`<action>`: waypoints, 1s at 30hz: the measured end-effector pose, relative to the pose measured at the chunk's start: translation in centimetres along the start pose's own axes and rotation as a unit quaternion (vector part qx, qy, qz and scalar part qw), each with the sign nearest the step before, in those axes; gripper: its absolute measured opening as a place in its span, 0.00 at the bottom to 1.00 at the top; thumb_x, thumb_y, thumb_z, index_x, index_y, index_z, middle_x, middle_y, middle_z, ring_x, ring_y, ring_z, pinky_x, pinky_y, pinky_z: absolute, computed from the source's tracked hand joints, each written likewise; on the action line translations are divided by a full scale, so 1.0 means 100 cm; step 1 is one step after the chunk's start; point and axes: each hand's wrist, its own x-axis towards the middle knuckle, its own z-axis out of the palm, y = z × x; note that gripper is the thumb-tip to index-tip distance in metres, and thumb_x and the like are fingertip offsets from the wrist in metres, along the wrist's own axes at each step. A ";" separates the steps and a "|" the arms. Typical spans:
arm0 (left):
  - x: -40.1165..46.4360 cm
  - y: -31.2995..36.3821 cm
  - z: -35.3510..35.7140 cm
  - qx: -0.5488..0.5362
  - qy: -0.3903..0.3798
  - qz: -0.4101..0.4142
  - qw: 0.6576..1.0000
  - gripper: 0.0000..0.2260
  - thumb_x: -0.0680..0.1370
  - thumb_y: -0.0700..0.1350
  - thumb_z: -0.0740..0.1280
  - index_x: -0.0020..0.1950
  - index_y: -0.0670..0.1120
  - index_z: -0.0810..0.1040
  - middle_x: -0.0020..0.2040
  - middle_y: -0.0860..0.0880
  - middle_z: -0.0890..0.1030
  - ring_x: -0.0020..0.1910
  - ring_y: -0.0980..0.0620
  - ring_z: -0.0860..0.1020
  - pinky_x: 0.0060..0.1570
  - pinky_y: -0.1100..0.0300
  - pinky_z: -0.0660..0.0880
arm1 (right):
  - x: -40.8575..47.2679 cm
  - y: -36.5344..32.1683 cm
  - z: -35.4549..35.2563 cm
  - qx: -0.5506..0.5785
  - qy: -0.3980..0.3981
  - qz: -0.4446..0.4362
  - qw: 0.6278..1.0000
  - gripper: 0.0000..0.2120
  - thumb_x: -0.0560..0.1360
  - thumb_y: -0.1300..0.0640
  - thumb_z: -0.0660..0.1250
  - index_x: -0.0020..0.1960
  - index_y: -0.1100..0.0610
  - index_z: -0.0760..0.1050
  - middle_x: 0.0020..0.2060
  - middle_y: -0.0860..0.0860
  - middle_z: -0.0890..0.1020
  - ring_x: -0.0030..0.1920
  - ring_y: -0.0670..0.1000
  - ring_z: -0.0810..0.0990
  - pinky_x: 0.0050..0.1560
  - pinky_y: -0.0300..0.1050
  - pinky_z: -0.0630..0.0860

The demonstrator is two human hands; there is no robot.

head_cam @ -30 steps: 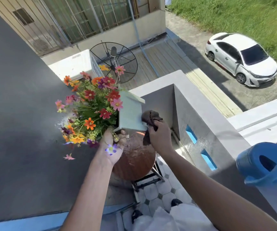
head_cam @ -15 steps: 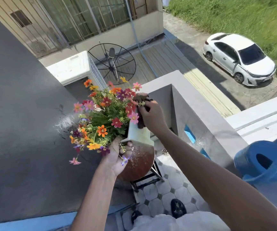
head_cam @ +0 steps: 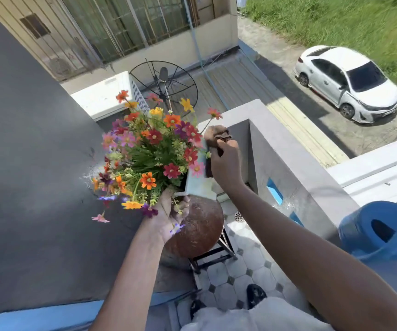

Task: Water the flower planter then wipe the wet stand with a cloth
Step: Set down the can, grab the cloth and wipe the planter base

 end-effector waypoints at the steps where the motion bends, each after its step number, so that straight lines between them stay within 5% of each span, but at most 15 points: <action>1: 0.002 -0.004 -0.001 0.007 0.002 0.004 1.000 0.08 0.82 0.40 0.58 0.46 0.41 0.74 0.25 0.47 0.75 0.17 0.58 0.67 0.17 0.68 0.65 | -0.001 -0.009 -0.003 0.032 -0.025 -0.023 0.999 0.08 0.75 0.65 0.64 0.43 0.70 0.78 0.37 0.58 0.78 0.38 0.52 0.71 0.37 0.45 0.64; 4: 0.003 -0.007 -0.002 -0.006 0.010 -0.007 1.000 0.08 0.83 0.42 0.57 0.50 0.42 0.73 0.27 0.46 0.75 0.18 0.58 0.68 0.16 0.68 0.64 | -0.014 -0.030 -0.009 0.076 -0.075 -0.067 0.992 0.09 0.75 0.62 0.67 0.50 0.65 0.83 0.45 0.56 0.82 0.44 0.49 0.76 0.43 0.40 0.70; 7: 0.005 0.004 -0.004 -0.074 -0.032 -0.032 0.996 0.11 0.82 0.41 0.53 0.42 0.41 0.69 0.30 0.45 0.70 0.16 0.57 0.66 0.16 0.69 0.59 | -0.045 -0.023 -0.008 0.079 -0.108 -0.060 0.989 0.07 0.77 0.62 0.66 0.44 0.63 0.81 0.45 0.57 0.79 0.44 0.51 0.76 0.43 0.46 0.71; 11: 0.009 0.009 -0.010 -0.090 -0.023 -0.008 0.996 0.11 0.81 0.39 0.54 0.38 0.43 0.66 0.27 0.46 0.71 0.17 0.57 0.63 0.17 0.68 0.60 | -0.078 0.018 -0.005 0.015 -0.141 -0.033 0.989 0.07 0.77 0.62 0.66 0.49 0.63 0.81 0.50 0.56 0.78 0.49 0.53 0.77 0.53 0.46 0.74; 16: 0.012 0.002 -0.012 -0.064 0.011 -0.003 0.998 0.11 0.82 0.42 0.55 0.39 0.44 0.68 0.25 0.47 0.72 0.17 0.58 0.64 0.16 0.69 0.58 | -0.075 0.025 0.003 -0.031 -0.123 0.043 0.991 0.10 0.76 0.62 0.65 0.43 0.69 0.78 0.41 0.64 0.78 0.42 0.62 0.76 0.47 0.60 0.75; 21: 0.020 -0.004 -0.009 0.005 0.077 0.041 0.996 0.12 0.84 0.47 0.57 0.43 0.46 0.73 0.32 0.49 0.67 0.26 0.56 0.65 0.25 0.66 0.64 | -0.071 -0.017 0.006 0.081 -0.094 0.008 0.992 0.10 0.79 0.58 0.64 0.41 0.59 0.79 0.39 0.54 0.77 0.39 0.48 0.74 0.39 0.43 0.69; 23: 0.020 -0.004 -0.007 -0.009 0.070 0.040 0.997 0.11 0.84 0.45 0.56 0.45 0.45 0.73 0.33 0.47 0.68 0.25 0.55 0.66 0.19 0.67 0.66 | -0.061 -0.022 0.009 0.099 -0.074 0.002 0.992 0.11 0.79 0.59 0.64 0.38 0.58 0.78 0.35 0.52 0.75 0.36 0.45 0.71 0.36 0.39 0.65; 26: 0.013 -0.004 -0.010 0.046 0.044 0.032 0.997 0.13 0.83 0.42 0.54 0.40 0.43 0.71 0.24 0.48 0.72 0.17 0.58 0.64 0.16 0.71 0.58 | -0.037 -0.021 0.006 0.103 -0.052 0.011 0.993 0.11 0.77 0.60 0.64 0.36 0.54 0.77 0.34 0.53 0.75 0.34 0.48 0.72 0.35 0.44 0.69; 28: 0.008 -0.006 -0.014 0.077 0.027 0.042 0.996 0.09 0.83 0.42 0.55 0.45 0.44 0.72 0.25 0.48 0.74 0.18 0.58 0.65 0.18 0.70 0.55 | -0.018 -0.018 -0.001 0.071 -0.065 0.014 0.995 0.09 0.78 0.62 0.65 0.40 0.57 0.80 0.35 0.53 0.76 0.33 0.45 0.71 0.35 0.43 0.66; 30: 0.008 -0.006 -0.019 0.096 0.024 0.051 0.994 0.07 0.83 0.43 0.56 0.49 0.43 0.72 0.32 0.46 0.74 0.17 0.59 0.68 0.16 0.71 0.58 | 0.000 -0.017 -0.010 0.031 -0.114 0.035 0.992 0.06 0.78 0.62 0.65 0.47 0.62 0.81 0.34 0.48 0.75 0.33 0.37 0.72 0.35 0.31 0.66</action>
